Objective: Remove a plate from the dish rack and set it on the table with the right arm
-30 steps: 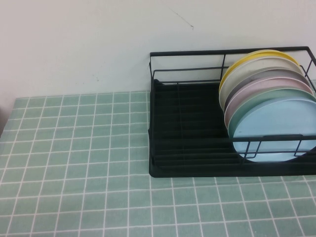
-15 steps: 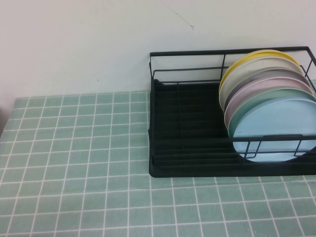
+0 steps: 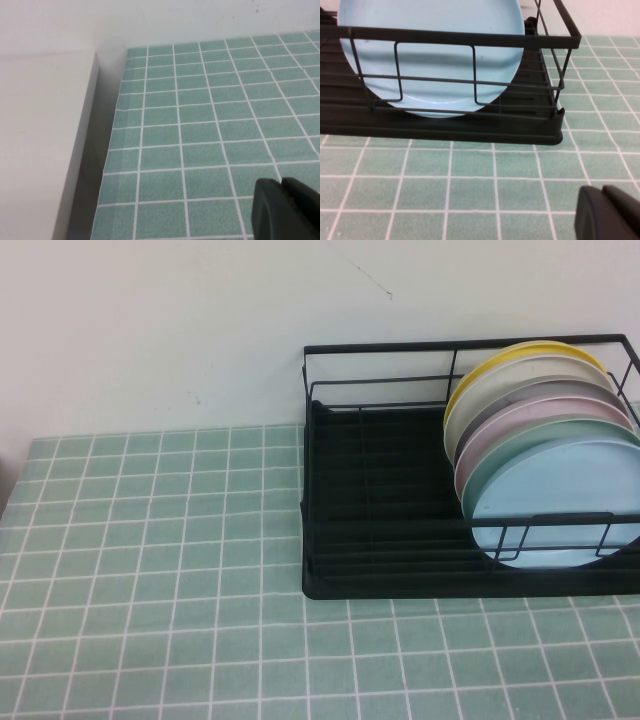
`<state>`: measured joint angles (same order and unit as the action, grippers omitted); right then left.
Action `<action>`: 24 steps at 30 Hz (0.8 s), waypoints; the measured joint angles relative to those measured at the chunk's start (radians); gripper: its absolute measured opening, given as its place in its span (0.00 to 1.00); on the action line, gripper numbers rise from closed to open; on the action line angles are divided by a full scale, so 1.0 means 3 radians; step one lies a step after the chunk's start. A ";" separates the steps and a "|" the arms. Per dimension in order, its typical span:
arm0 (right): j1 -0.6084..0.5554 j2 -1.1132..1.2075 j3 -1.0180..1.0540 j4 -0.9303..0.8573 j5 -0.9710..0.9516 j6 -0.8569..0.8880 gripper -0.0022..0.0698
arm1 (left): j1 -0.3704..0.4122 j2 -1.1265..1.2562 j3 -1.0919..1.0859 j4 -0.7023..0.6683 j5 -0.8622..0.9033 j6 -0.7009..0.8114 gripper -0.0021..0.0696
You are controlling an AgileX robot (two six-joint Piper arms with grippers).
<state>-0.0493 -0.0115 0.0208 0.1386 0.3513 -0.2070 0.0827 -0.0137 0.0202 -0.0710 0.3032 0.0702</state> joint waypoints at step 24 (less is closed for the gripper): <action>0.0000 0.0000 0.0028 0.1070 -0.0666 0.0006 0.03 | 0.0000 0.0000 0.0000 0.0000 0.0000 0.0000 0.02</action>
<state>-0.0493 -0.0115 0.0292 0.4596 0.1514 -0.2052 0.0827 -0.0137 0.0202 -0.0710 0.3032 0.0702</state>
